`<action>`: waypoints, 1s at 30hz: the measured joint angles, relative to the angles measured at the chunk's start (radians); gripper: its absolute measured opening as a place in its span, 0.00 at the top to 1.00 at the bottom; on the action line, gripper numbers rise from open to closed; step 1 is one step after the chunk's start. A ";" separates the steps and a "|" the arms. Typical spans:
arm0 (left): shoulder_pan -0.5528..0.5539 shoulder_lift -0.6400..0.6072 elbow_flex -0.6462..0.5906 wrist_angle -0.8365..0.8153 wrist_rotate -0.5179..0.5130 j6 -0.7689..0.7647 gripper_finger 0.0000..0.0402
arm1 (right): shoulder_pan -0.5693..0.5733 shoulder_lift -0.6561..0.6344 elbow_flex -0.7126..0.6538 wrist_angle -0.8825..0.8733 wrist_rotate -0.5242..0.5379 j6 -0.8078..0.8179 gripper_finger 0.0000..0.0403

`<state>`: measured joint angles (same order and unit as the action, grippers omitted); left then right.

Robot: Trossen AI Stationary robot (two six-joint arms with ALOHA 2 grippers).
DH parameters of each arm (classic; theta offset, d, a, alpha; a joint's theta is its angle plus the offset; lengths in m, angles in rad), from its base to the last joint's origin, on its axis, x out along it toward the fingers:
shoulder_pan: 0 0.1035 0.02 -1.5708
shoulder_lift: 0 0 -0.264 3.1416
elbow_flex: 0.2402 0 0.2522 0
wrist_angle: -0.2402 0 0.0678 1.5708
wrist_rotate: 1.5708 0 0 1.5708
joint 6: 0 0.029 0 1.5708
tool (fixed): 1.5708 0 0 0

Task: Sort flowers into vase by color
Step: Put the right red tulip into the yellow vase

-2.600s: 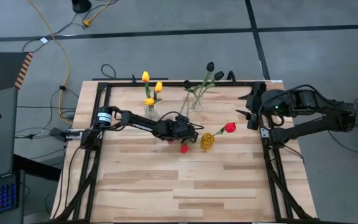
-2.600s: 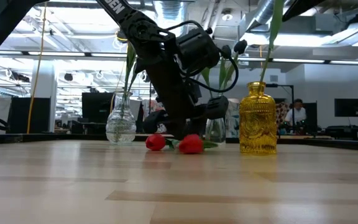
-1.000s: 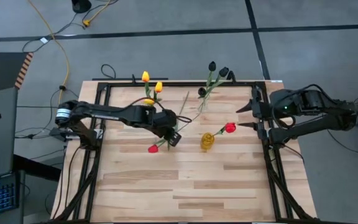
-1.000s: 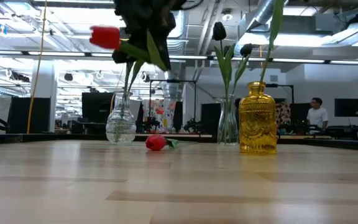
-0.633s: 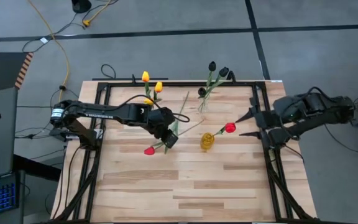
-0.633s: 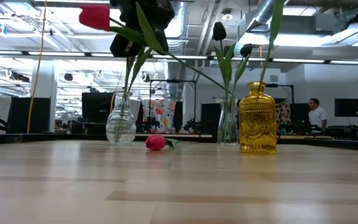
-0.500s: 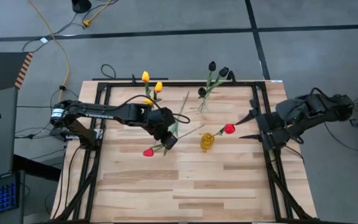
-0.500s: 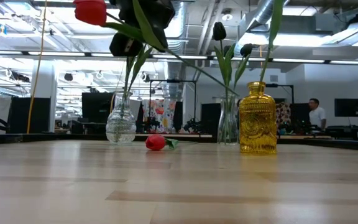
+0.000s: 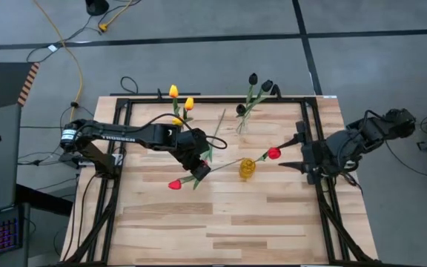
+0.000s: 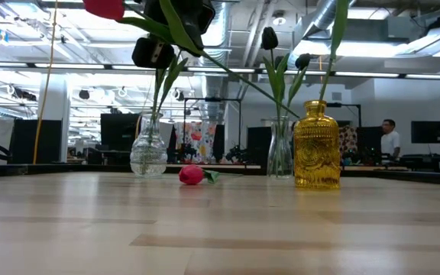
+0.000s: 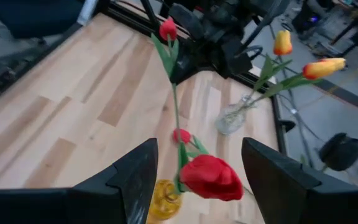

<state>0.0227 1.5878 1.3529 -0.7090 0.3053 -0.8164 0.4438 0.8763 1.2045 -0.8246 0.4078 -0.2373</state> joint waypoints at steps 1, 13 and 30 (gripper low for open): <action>0.000 0.000 0.000 0.000 -0.009 -0.002 0.98 | 0.005 0.007 0.000 0.000 0.017 0.000 0.35; 0.000 -0.017 0.001 -0.067 0.072 -0.019 0.98 | 0.074 0.067 0.000 0.065 0.039 -0.020 0.35; 0.000 -0.049 0.001 -0.084 0.269 -0.193 0.98 | 0.031 0.315 0.000 0.341 0.041 -0.086 0.35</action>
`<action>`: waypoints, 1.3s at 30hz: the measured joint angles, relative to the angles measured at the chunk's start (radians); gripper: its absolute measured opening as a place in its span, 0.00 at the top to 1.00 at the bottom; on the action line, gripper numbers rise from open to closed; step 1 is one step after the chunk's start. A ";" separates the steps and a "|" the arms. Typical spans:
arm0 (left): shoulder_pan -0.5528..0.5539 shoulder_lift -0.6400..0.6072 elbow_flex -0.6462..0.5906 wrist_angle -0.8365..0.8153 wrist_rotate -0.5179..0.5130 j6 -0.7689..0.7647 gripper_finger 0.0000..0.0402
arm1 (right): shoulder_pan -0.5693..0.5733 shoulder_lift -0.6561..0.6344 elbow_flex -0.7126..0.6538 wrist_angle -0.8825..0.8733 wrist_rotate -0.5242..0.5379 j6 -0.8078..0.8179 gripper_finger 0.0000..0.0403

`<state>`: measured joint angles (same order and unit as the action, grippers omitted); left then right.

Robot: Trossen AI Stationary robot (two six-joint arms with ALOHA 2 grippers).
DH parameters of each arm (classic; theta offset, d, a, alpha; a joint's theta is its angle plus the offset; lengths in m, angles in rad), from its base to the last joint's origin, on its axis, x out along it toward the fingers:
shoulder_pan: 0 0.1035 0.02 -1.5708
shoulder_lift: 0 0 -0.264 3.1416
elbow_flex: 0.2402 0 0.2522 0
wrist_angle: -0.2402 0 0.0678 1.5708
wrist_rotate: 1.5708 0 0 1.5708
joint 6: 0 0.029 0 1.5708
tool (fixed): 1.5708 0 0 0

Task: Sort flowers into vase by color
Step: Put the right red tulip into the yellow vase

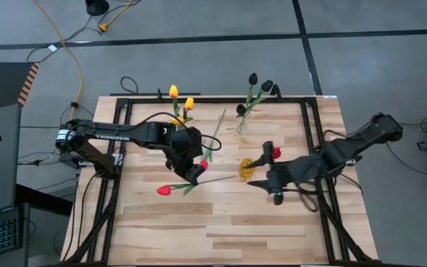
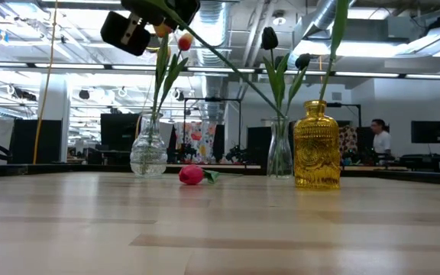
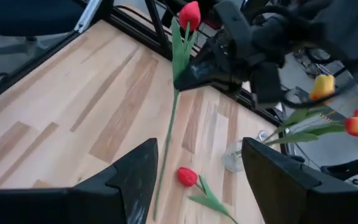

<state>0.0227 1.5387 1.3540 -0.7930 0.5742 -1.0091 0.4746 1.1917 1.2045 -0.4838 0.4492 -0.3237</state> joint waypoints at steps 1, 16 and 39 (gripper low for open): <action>0.000 0.000 0.000 0.002 -0.004 -0.012 0.98 | -0.007 0.020 0.000 0.024 0.000 0.000 0.35; 0.000 0.000 0.000 0.265 -0.034 -0.183 0.98 | -0.078 0.265 0.000 0.192 0.053 0.000 0.35; -0.003 0.000 -0.001 0.363 -0.141 -0.206 0.98 | -0.101 0.302 0.000 0.259 0.048 0.000 0.36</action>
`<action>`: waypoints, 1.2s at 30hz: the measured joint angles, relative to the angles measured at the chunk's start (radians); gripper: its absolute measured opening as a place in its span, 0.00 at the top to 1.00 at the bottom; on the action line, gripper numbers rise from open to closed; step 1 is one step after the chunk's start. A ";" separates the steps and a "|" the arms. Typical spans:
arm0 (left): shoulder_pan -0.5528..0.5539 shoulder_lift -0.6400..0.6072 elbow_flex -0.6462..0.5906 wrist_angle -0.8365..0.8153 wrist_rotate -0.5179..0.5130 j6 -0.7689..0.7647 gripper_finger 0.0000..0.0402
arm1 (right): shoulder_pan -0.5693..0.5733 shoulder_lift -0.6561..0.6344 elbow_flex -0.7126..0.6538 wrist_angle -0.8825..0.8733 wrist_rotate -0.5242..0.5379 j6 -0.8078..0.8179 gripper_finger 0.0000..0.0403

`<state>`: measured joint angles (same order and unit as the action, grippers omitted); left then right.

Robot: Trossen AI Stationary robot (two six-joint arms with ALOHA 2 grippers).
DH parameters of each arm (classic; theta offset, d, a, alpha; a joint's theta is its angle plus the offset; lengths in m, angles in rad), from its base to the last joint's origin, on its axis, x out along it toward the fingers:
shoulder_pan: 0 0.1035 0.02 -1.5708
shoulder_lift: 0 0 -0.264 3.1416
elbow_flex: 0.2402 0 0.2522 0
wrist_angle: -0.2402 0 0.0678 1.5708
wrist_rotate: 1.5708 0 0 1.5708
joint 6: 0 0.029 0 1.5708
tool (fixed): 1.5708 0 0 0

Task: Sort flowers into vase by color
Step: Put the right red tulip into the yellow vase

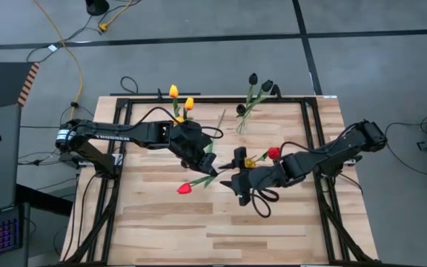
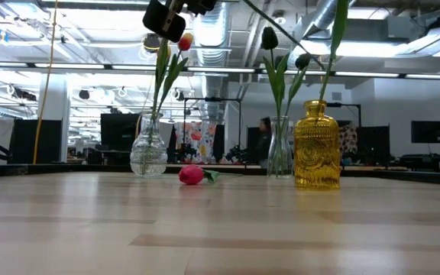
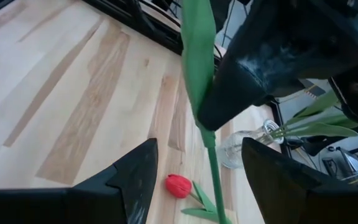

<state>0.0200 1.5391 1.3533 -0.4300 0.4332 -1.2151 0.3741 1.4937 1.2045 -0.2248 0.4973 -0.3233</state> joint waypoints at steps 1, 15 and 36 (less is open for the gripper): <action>0.000 0.000 0.000 0.006 0.000 0.001 0.98 | -0.004 0.000 0.000 -0.001 0.000 0.000 0.36; 0.000 0.000 0.000 0.003 -0.001 0.002 0.98 | -0.011 0.000 0.000 -0.009 -0.002 -0.001 0.58; 0.000 0.000 0.000 0.003 -0.004 0.038 0.98 | -0.019 0.000 0.000 -0.021 -0.002 -0.001 0.83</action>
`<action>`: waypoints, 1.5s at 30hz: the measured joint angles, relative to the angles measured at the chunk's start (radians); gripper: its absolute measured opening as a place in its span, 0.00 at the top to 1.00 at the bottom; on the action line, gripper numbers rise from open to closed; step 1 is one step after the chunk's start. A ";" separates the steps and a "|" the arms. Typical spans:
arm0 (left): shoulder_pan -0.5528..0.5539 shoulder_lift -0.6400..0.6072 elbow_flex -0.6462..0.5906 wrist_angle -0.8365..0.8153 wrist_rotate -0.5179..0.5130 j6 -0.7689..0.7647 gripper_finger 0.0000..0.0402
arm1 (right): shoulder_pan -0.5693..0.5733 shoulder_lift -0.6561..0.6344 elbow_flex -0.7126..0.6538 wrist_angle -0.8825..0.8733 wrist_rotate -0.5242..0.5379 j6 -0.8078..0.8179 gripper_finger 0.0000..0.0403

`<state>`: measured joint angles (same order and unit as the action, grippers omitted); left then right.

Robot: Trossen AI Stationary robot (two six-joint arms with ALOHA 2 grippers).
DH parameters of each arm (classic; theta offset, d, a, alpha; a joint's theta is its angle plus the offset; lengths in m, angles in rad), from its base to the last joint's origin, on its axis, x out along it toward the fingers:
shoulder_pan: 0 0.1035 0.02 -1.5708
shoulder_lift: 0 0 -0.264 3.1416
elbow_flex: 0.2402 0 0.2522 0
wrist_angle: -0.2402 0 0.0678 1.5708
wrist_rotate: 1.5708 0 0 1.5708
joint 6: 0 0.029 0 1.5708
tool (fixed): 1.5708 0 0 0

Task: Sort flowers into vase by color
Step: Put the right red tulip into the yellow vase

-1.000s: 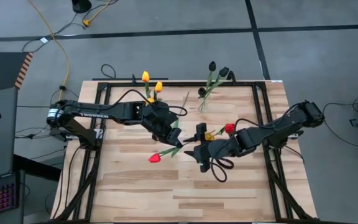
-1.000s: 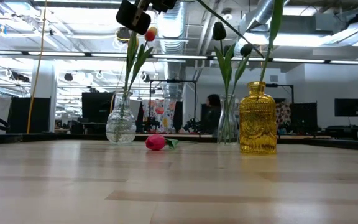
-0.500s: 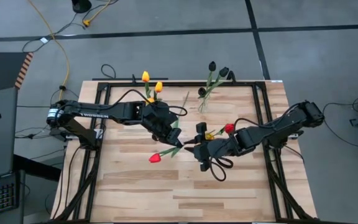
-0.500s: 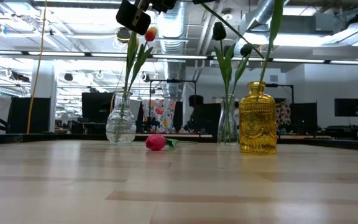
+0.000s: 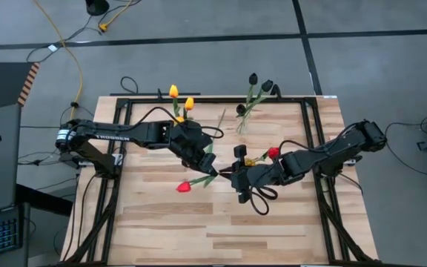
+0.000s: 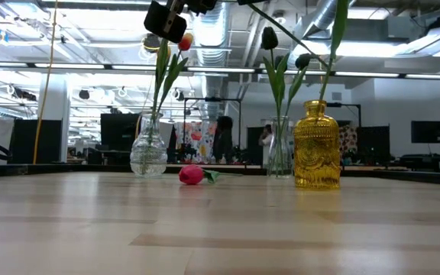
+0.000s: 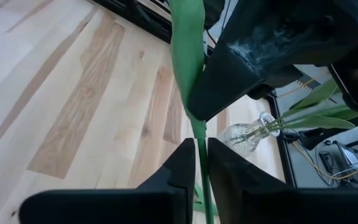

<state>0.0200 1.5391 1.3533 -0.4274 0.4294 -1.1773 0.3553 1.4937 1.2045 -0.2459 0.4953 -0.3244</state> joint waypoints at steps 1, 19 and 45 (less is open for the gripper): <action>0.000 0.000 0.000 0.000 -0.001 0.006 0.98 | 0.000 0.000 0.000 0.000 0.000 -0.001 0.83; 0.020 -0.001 0.000 0.001 0.008 0.143 0.78 | 0.000 0.000 0.000 0.000 0.000 -0.044 0.91; 0.012 -0.285 -0.001 -0.202 -0.319 0.545 0.76 | -0.030 -0.019 0.000 0.182 -0.001 -0.049 0.92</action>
<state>0.0322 1.2541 1.3525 -0.6297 0.1104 -0.6323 0.3249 1.4743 1.2045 -0.0635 0.4945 -0.3732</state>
